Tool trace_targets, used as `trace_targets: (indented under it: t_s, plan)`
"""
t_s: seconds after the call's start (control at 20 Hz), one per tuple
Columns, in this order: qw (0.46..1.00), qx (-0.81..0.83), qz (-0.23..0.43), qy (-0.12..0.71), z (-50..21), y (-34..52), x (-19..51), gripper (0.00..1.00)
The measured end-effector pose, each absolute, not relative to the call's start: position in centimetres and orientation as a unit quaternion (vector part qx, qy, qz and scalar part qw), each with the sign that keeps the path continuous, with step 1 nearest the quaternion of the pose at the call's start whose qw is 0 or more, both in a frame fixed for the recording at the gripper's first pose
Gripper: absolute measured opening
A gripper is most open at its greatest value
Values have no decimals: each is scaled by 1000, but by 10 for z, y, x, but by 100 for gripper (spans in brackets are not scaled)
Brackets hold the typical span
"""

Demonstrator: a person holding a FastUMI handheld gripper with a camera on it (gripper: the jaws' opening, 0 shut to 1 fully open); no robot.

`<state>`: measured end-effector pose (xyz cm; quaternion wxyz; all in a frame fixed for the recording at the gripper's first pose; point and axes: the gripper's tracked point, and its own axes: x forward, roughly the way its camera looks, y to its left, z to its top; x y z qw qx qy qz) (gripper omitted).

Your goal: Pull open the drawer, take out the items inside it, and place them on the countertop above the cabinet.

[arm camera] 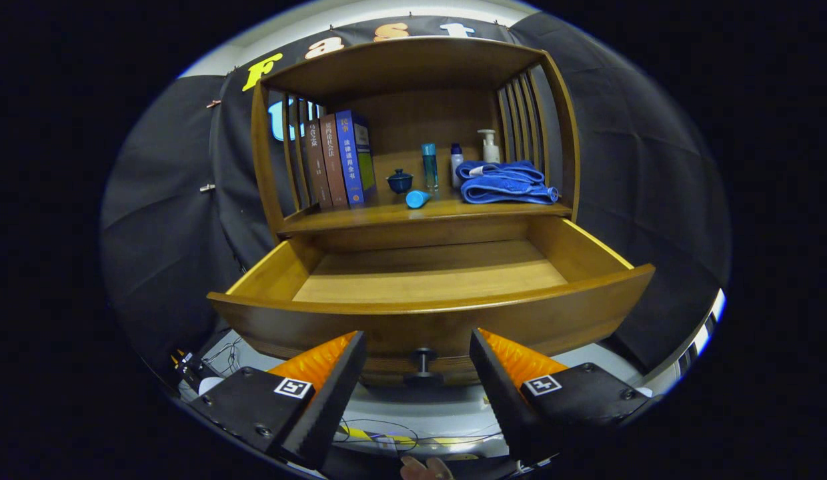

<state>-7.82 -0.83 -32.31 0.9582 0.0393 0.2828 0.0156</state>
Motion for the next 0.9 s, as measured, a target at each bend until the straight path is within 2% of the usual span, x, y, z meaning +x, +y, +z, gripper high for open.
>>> trace_targets:
  t_s: [0.6,0.9]
  plan:
    - [950,39,2,311,-338,-15,-63,98]
    - [950,42,3,308,-340,-14,-24,99]
